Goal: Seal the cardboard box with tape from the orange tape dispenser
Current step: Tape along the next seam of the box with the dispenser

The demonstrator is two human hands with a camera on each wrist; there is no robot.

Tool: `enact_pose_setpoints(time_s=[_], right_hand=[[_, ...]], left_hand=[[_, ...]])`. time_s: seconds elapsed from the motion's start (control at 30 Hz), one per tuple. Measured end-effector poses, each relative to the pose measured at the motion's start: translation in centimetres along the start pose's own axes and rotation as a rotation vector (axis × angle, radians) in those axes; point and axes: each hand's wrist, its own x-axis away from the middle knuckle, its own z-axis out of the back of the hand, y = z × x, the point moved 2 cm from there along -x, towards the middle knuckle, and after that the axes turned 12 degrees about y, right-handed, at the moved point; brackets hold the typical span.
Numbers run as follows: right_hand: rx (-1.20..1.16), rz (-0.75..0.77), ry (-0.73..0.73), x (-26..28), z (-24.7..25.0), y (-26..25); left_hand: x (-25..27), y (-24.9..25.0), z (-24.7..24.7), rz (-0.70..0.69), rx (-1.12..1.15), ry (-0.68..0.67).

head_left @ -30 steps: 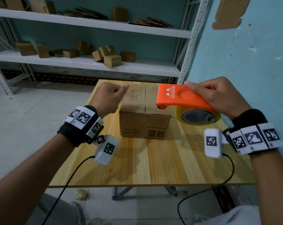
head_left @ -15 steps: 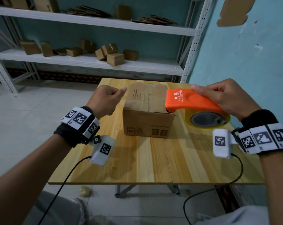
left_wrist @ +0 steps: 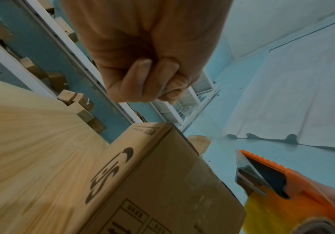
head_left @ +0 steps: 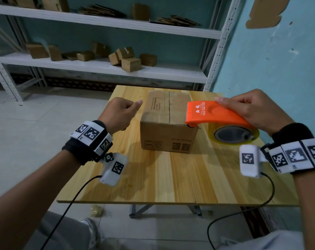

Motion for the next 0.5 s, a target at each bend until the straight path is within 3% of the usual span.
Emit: enact_pose_setpoints(time_s=[0.17, 0.5], right_hand=[[0.004, -0.007, -0.004, -0.13, 0.33, -0.20], [0.024, -0.048, -0.018, -0.25, 0.44, -0.17]], left_hand=[[0.18, -0.04, -0.34, 0.039, -0.027, -0.022], [0.30, 0.46, -0.41, -0.057, -0.161, 0.014]])
